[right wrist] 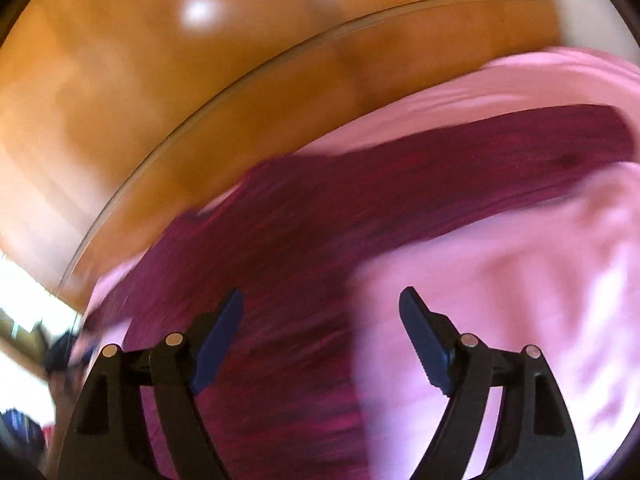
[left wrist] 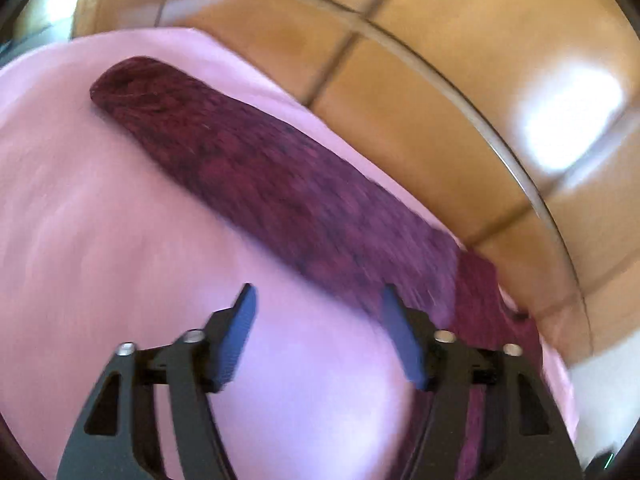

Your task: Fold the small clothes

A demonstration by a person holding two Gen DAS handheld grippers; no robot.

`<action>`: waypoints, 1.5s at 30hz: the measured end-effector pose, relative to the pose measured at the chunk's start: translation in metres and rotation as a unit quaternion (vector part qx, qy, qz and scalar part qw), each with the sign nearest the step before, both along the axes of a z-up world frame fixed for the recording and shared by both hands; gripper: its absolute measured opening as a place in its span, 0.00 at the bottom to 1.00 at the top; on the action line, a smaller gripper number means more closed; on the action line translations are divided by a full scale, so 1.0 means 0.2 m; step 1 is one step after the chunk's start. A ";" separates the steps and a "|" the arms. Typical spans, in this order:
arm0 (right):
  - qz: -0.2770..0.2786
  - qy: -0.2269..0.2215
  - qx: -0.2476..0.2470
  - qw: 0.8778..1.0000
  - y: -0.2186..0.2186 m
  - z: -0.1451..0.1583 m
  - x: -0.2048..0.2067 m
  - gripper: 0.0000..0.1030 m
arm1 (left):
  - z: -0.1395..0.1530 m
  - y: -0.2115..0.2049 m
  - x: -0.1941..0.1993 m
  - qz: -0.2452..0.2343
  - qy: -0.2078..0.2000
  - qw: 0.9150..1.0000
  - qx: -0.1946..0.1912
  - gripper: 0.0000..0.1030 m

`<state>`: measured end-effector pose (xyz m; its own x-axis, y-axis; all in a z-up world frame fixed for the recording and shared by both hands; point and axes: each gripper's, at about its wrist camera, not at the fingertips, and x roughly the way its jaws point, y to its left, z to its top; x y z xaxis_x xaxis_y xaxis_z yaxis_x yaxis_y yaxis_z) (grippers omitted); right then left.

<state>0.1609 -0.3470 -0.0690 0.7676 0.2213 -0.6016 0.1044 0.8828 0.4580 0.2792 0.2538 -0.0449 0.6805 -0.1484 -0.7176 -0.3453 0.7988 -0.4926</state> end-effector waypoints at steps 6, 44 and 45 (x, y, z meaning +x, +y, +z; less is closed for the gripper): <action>0.086 0.013 -0.044 0.995 0.41 -0.09 0.05 0.77 | -0.12 0.29 0.18 0.089 0.015 0.994 -0.058 0.68; -0.338 -0.002 0.274 0.901 -1.40 -0.34 -0.09 0.62 | 0.11 -1.05 -0.53 -0.253 -0.059 0.963 0.071 0.64; -0.337 -0.004 0.299 0.893 -1.44 -0.37 -0.06 0.64 | 0.08 -1.10 -0.54 -0.267 -0.051 0.960 0.070 0.64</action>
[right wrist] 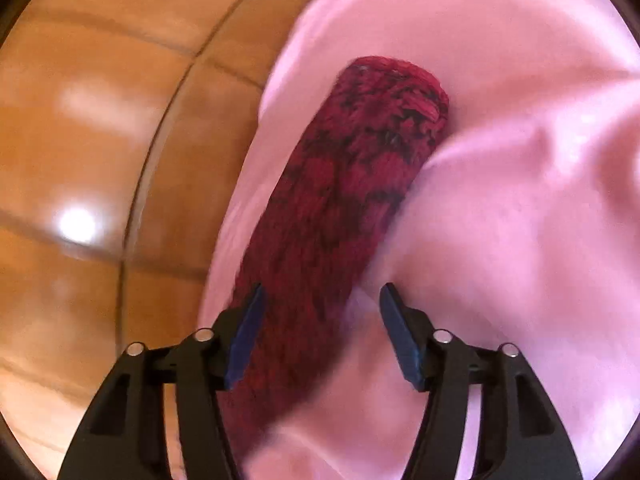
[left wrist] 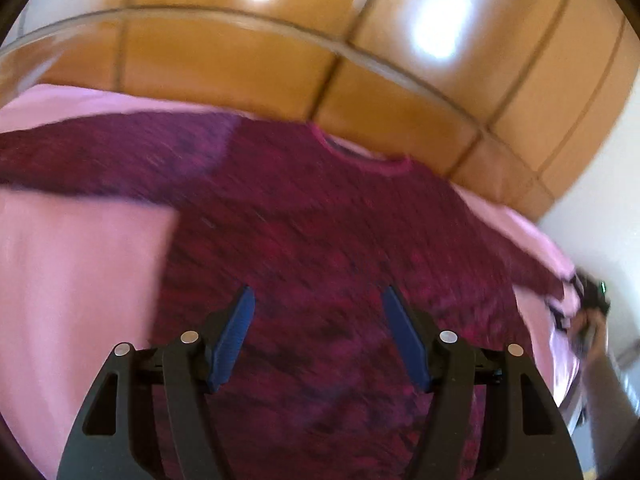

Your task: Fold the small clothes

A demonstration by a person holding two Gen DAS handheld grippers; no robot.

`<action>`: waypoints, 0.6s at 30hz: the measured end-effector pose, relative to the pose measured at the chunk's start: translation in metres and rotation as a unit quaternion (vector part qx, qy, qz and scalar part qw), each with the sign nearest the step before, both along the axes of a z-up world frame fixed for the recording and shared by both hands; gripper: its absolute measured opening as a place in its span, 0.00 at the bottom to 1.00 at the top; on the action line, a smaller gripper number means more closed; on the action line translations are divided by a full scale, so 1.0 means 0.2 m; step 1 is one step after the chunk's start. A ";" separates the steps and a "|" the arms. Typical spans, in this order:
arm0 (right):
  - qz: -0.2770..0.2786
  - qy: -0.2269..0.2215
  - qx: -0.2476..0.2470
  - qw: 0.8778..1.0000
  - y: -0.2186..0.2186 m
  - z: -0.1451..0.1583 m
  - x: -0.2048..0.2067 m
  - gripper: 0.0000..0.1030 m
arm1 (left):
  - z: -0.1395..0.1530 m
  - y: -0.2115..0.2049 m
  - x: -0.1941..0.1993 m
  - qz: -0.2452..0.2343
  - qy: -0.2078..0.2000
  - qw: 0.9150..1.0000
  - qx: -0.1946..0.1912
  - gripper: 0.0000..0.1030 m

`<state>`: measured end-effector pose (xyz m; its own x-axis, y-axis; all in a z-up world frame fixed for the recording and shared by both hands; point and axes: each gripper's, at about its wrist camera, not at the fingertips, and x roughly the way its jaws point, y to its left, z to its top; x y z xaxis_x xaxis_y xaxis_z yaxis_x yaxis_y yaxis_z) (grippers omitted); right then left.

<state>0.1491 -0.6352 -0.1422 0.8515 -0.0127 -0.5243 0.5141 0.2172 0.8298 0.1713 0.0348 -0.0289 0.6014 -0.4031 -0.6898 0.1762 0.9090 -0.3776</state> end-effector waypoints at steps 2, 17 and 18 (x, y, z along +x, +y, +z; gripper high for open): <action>-0.007 0.012 -0.008 1.000 -0.04 0.02 0.05 0.60 | -0.04 -0.05 -0.02 -0.007 0.012 1.000 0.008 0.64; 0.195 0.015 -0.332 0.923 0.83 0.64 0.51 0.14 | -0.08 0.02 0.09 -0.011 0.059 0.997 -0.049 0.64; 0.211 0.012 -0.340 0.916 0.91 0.65 0.54 0.14 | -0.07 0.03 0.10 -0.009 0.062 0.996 -0.064 0.64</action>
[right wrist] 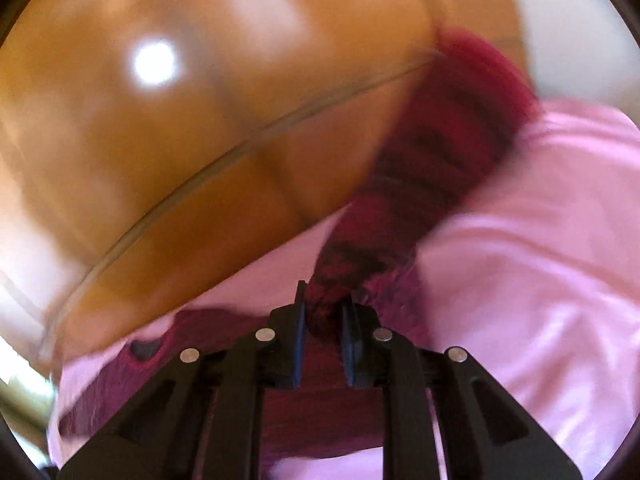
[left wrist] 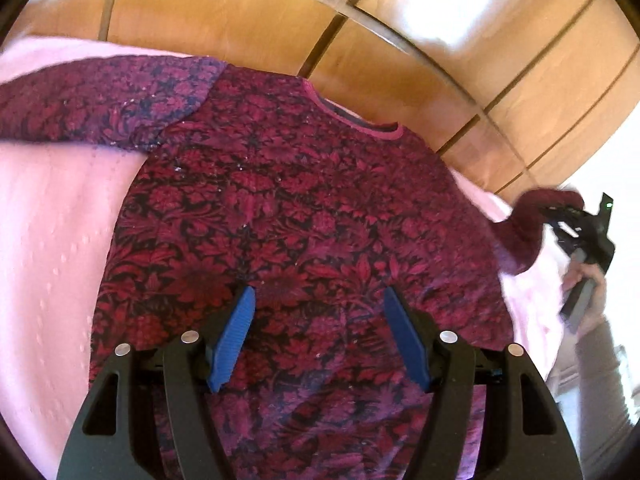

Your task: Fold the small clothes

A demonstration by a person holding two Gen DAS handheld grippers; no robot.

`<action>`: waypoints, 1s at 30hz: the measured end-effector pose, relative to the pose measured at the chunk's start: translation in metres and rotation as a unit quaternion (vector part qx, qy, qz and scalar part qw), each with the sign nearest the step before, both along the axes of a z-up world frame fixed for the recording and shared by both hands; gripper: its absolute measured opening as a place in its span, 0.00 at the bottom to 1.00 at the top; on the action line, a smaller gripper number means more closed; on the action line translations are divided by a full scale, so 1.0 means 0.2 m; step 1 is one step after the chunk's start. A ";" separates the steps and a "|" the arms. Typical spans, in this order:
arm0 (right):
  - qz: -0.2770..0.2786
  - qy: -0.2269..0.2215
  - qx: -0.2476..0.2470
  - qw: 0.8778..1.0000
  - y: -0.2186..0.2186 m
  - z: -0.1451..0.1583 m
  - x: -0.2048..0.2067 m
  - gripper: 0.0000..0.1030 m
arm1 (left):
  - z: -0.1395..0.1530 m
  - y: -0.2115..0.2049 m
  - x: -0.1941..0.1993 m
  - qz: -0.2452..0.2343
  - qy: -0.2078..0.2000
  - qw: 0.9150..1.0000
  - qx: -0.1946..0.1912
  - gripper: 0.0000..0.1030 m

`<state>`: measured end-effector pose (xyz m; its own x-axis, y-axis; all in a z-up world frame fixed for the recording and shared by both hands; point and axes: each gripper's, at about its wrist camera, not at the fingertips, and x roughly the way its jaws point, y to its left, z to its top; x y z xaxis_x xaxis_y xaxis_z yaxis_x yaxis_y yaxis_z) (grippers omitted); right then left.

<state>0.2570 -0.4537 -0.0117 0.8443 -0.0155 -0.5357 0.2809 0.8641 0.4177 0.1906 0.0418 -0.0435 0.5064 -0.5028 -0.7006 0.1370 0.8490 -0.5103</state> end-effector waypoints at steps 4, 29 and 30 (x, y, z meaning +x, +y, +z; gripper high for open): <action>0.093 0.016 -0.033 0.995 0.44 -0.01 0.15 0.13 | 0.02 0.04 0.03 0.007 0.011 0.999 -0.043 0.59; 0.220 0.027 -0.014 0.975 0.95 -0.28 -0.18 0.98 | 0.11 -0.02 0.40 0.054 0.037 0.994 -0.091 0.59; 0.211 0.023 0.007 0.977 0.89 -0.29 -0.19 0.98 | 0.11 -0.03 0.42 0.055 0.040 0.994 -0.088 0.59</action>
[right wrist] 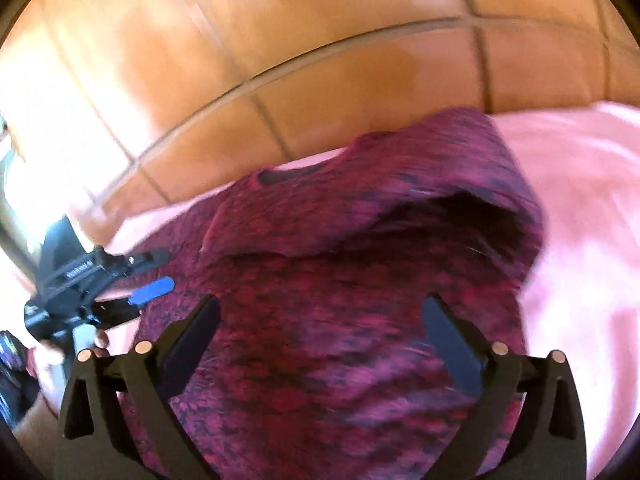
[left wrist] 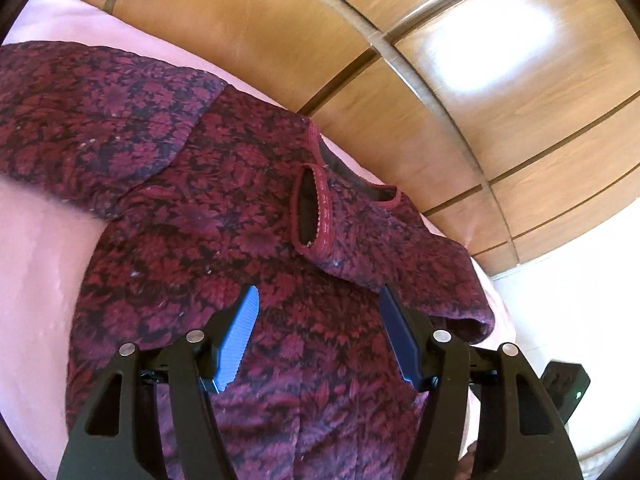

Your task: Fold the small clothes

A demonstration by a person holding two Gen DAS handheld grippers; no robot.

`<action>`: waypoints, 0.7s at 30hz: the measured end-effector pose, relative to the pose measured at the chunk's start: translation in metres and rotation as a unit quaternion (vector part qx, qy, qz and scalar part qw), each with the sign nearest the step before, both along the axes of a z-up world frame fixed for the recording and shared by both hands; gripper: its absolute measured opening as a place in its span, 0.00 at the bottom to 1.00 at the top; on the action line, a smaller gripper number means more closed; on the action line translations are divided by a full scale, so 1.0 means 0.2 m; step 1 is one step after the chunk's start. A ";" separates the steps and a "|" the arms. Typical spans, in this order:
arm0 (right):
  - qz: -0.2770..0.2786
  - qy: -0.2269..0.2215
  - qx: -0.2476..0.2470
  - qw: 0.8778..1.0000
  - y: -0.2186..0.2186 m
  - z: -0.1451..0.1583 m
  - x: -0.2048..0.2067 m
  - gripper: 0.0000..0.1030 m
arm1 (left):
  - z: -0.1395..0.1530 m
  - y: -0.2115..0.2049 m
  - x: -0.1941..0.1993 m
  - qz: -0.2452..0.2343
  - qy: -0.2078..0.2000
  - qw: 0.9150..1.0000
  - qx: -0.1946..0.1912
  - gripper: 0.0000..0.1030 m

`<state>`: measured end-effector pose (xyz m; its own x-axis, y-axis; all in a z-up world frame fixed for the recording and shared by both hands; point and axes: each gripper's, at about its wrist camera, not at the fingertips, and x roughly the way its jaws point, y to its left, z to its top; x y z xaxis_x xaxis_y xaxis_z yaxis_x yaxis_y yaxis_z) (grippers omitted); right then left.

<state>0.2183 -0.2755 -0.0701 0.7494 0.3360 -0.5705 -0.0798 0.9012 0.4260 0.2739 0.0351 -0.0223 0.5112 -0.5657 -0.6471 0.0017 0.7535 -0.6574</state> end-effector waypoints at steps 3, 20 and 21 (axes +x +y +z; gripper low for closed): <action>-0.025 0.004 0.090 0.996 -0.17 -0.03 0.00 0.98 | -0.01 -0.05 0.07 -0.001 0.003 1.000 0.006 0.59; -0.128 -0.018 0.390 0.912 -0.61 -0.25 0.15 0.98 | 0.08 0.07 0.14 0.036 -0.054 0.997 0.048 0.09; -0.127 -0.017 0.392 0.911 -0.62 -0.26 0.15 0.98 | 0.07 0.11 0.13 0.041 -0.053 0.996 0.056 0.09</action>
<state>0.2473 -0.4000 -0.1224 0.8726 0.4433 -0.2052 0.0640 0.3127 0.9477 0.2993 0.0572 -0.0079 0.6217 -0.4463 -0.6437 0.0017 0.8226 -0.5687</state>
